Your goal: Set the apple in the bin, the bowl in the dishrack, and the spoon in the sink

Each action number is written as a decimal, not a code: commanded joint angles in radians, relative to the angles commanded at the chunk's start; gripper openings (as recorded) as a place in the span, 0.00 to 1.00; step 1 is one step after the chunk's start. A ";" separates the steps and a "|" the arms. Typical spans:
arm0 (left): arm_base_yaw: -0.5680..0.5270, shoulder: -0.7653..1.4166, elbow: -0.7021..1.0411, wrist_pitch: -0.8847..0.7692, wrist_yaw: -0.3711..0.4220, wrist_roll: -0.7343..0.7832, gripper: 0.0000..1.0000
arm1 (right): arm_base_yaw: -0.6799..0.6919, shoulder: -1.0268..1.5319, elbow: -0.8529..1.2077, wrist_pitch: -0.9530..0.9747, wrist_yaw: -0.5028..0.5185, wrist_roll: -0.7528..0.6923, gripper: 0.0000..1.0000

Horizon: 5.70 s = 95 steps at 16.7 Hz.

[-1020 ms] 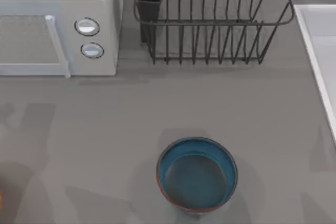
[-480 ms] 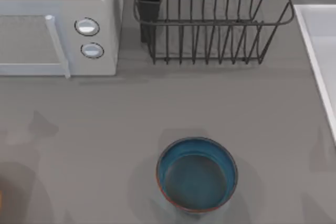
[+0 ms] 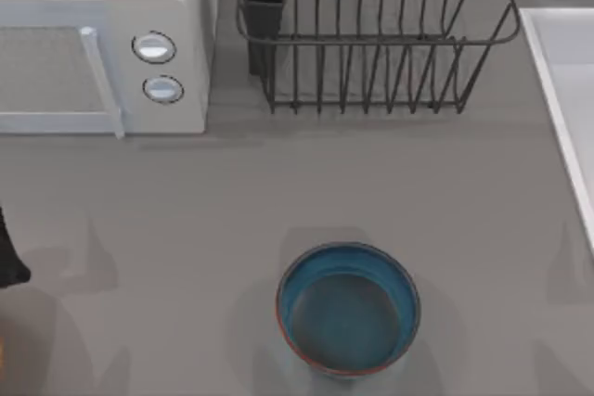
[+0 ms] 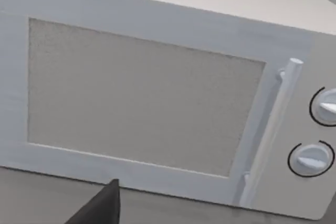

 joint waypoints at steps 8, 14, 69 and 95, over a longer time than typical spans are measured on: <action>0.011 -0.059 -0.100 0.115 0.024 0.183 1.00 | 0.000 0.000 0.000 0.000 0.000 0.000 1.00; 0.011 -0.059 -0.100 0.115 0.024 0.183 1.00 | 0.060 0.063 0.064 -0.051 0.004 0.048 1.00; 0.011 -0.059 -0.100 0.115 0.024 0.183 1.00 | 0.739 1.888 1.142 -0.824 0.001 0.754 0.17; 0.011 -0.059 -0.100 0.115 0.024 0.183 1.00 | 0.735 1.770 1.411 -1.210 0.001 0.749 0.00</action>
